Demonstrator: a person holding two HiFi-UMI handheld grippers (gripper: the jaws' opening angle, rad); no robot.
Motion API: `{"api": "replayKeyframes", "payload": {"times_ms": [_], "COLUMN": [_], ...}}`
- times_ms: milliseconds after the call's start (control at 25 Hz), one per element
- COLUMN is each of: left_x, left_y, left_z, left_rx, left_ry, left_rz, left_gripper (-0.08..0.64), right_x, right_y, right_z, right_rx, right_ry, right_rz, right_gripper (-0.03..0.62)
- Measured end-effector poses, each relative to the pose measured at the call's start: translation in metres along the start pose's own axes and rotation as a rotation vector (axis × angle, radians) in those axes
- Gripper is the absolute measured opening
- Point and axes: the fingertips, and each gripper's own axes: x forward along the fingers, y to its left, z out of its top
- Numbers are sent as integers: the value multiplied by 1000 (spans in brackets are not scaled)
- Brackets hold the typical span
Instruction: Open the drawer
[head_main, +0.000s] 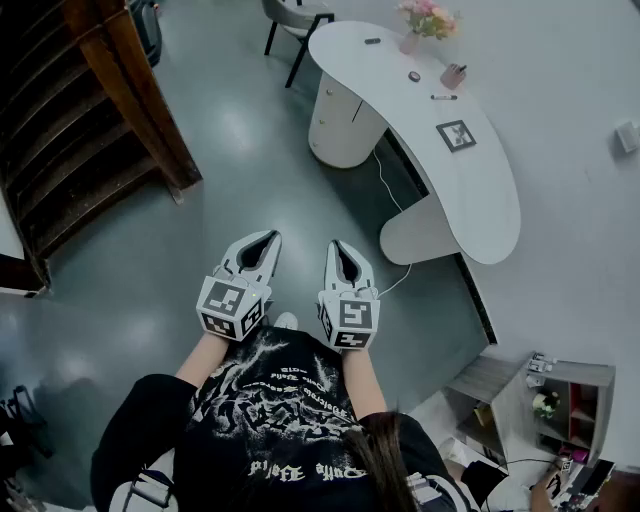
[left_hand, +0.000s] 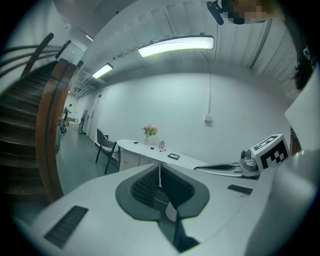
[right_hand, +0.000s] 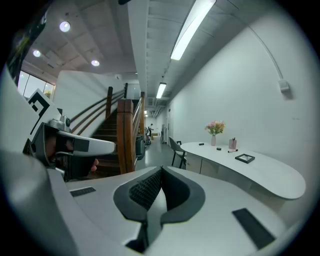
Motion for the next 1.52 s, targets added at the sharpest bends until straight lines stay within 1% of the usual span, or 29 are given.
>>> {"api": "replayKeyframes", "payload": {"times_ms": [120, 200, 360, 440, 520, 720, 840, 960, 1120, 1520], "left_x": [3, 4, 2, 1, 3, 14, 24, 38, 60, 130], "left_y": [-5, -9, -12, -12, -10, -4, 3, 16, 42, 123], "left_z": [-1, -3, -10, -14, -15, -16, -19, -15, -2, 29], "left_rx": [-1, 2, 6, -7, -19, -30, -17, -6, -9, 9], "left_ry": [-3, -8, -10, -6, -5, -8, 8, 16, 27, 41], "left_rz": [11, 18, 25, 33, 37, 2, -28, -55, -86, -145], "left_gripper": [31, 31, 30, 31, 31, 31, 31, 31, 31, 31], "right_x": [-2, -3, -3, -2, -1, 9, 20, 38, 66, 155], "right_y": [-6, -10, -15, -16, -17, -22, -26, -28, -30, -41], "right_z": [-1, -5, -16, -22, -24, -24, -28, -27, -14, 14], "right_rx": [-20, -16, 26, 53, 53, 43, 39, 53, 50, 76], "right_ry": [1, 2, 17, 29, 41, 38, 50, 69, 77, 84], "right_rz": [3, 3, 1, 7, 11, -3, -39, -62, -86, -162], "right_gripper": [25, 25, 25, 25, 25, 25, 25, 25, 25, 25]}}
